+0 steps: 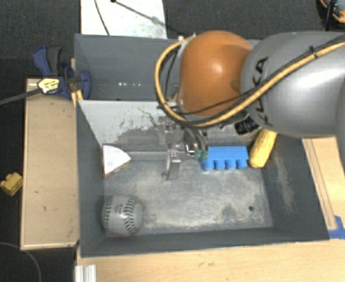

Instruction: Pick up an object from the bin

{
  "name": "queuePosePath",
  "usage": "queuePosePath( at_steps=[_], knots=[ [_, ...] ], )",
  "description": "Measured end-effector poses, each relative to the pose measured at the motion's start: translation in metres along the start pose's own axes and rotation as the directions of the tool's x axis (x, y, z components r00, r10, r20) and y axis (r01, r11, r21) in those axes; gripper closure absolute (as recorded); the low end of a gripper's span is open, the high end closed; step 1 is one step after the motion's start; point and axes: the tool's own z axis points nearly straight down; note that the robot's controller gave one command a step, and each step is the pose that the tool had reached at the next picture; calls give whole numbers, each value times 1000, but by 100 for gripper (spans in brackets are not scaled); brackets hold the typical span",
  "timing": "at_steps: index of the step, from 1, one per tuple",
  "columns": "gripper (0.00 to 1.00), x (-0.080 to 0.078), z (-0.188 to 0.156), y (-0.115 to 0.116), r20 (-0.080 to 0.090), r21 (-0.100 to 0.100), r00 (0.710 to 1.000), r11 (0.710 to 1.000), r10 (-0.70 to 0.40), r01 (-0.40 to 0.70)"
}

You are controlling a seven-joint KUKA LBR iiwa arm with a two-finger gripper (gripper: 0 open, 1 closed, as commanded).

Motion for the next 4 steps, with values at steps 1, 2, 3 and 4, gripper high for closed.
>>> queuePosePath(
  at_steps=[1, 2, 3, 4],
  knots=[
    [0, -1, -5, -1, 8, -1, 1000, 1000, 4, -4],
    [0, 21, 78, 37, 11, -1, 997, 997, -76, 76],
    [0, 38, 72, 70, 3, 3, 964, 964, -265, 265],
    [0, 57, 73, 85, 7, 2, 903, 903, -430, 430]
  ],
)
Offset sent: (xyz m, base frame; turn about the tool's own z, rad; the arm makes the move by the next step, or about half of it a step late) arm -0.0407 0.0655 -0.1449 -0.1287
